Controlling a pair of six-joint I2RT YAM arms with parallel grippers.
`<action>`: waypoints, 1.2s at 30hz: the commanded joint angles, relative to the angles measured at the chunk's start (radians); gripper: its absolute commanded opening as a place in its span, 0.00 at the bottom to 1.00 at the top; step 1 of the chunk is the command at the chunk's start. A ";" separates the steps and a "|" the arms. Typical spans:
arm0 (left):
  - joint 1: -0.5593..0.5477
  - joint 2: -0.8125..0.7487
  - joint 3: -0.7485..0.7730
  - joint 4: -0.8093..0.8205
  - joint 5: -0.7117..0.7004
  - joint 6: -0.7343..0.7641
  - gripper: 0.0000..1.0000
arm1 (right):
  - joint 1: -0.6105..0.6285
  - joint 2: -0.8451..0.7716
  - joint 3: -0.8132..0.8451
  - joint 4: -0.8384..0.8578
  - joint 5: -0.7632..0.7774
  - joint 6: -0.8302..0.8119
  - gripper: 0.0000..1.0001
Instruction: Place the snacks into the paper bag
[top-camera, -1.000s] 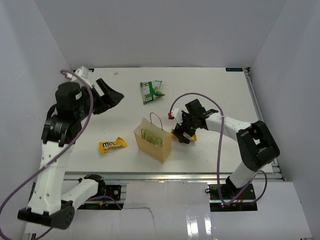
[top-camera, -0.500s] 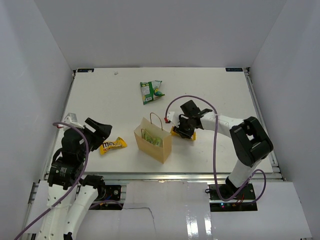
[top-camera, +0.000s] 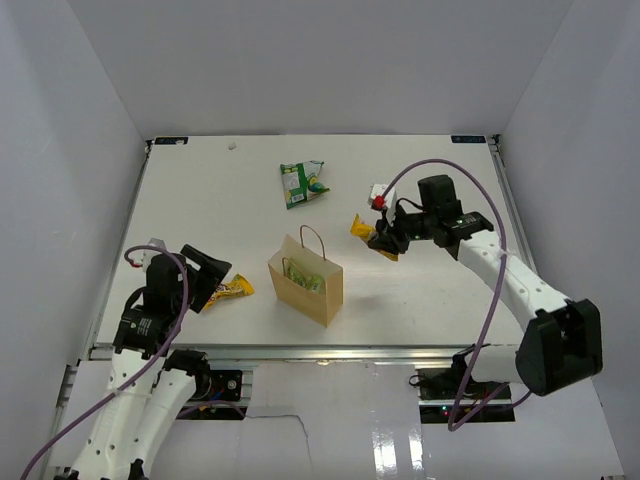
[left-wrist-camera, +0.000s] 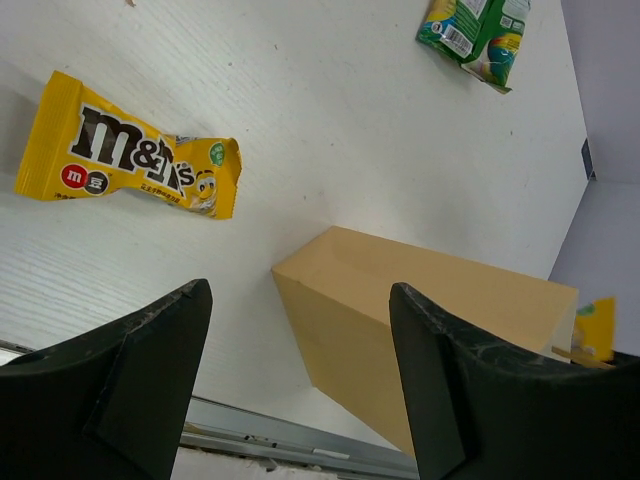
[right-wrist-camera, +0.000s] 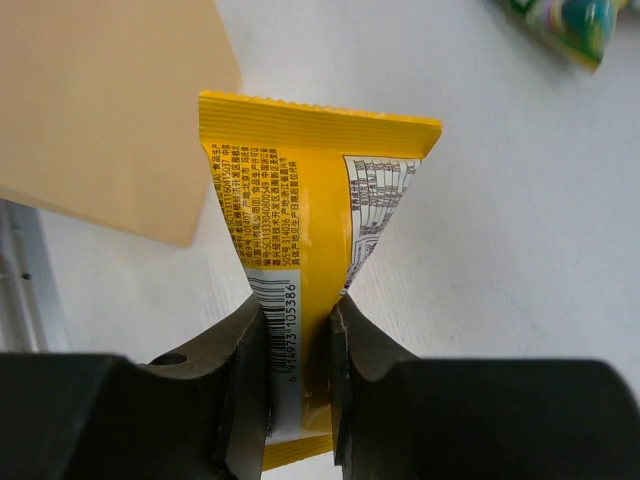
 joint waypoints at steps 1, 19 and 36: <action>-0.002 -0.024 -0.020 0.002 -0.023 -0.052 0.82 | 0.002 -0.104 0.080 0.003 -0.298 0.043 0.18; -0.003 -0.036 -0.026 -0.018 -0.029 -0.071 0.81 | 0.339 -0.238 0.149 0.392 -0.206 0.545 0.20; -0.002 -0.074 -0.041 -0.027 -0.023 -0.084 0.81 | 0.533 -0.161 0.158 0.391 0.298 0.575 0.18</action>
